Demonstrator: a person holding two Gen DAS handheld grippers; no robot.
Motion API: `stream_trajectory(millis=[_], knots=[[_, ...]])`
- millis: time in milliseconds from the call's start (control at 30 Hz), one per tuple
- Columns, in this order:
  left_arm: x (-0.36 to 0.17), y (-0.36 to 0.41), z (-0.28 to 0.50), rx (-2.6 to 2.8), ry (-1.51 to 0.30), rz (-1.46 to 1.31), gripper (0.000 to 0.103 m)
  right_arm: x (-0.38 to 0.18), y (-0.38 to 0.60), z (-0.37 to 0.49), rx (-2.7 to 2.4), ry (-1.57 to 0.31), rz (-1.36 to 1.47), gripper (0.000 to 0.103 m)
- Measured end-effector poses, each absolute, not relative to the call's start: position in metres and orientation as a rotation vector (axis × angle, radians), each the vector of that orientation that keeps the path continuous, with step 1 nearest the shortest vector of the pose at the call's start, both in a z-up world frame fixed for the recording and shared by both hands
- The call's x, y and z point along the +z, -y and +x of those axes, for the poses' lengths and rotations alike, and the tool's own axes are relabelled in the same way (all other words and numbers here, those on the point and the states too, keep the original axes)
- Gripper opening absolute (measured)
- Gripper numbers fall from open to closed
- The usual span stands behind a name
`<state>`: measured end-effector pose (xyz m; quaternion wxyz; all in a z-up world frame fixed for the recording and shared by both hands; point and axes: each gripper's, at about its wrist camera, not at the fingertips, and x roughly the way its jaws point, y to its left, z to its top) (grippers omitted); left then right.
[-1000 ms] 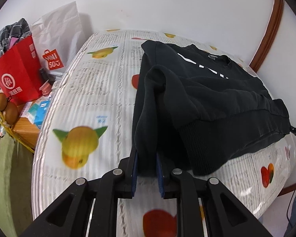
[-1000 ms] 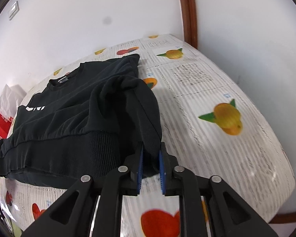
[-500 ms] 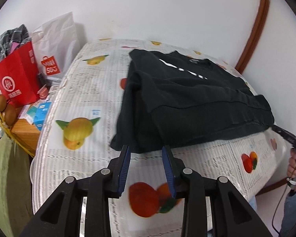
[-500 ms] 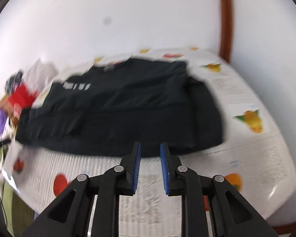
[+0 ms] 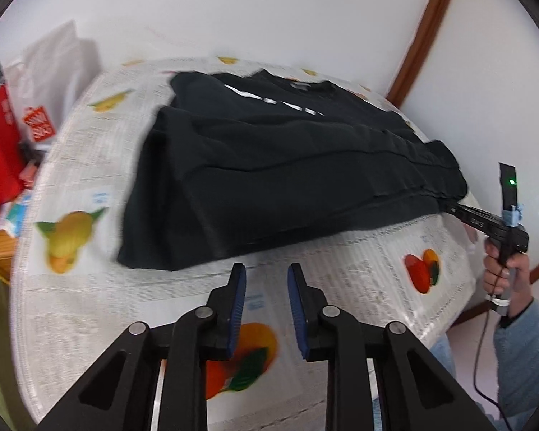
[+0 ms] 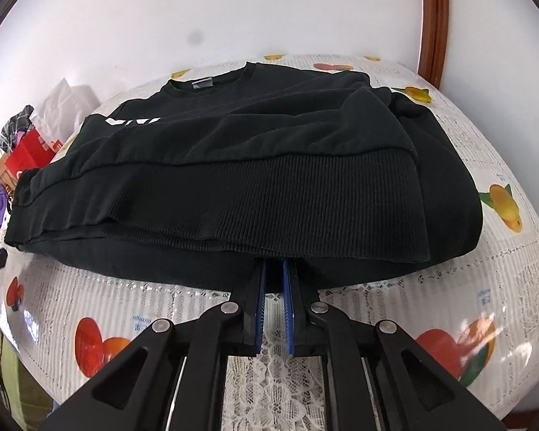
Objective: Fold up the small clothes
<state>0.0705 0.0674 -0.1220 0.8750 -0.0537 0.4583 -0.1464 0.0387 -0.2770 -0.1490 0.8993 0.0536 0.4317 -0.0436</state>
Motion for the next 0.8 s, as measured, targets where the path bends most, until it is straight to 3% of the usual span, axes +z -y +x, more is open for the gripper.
stream_trajectory(millis=[500,800], knots=[[-0.141,-0.019,0.115,-0.354,-1.03,-0.112,0.021,-0.149,0.278,0.045,-0.108,-0.928,0.124,0.009],[-0.107,-0.027,0.117,-0.333,-0.941,-0.095,0.021,-0.148,0.277,0.049,-0.114,-0.95,0.124,0.009]])
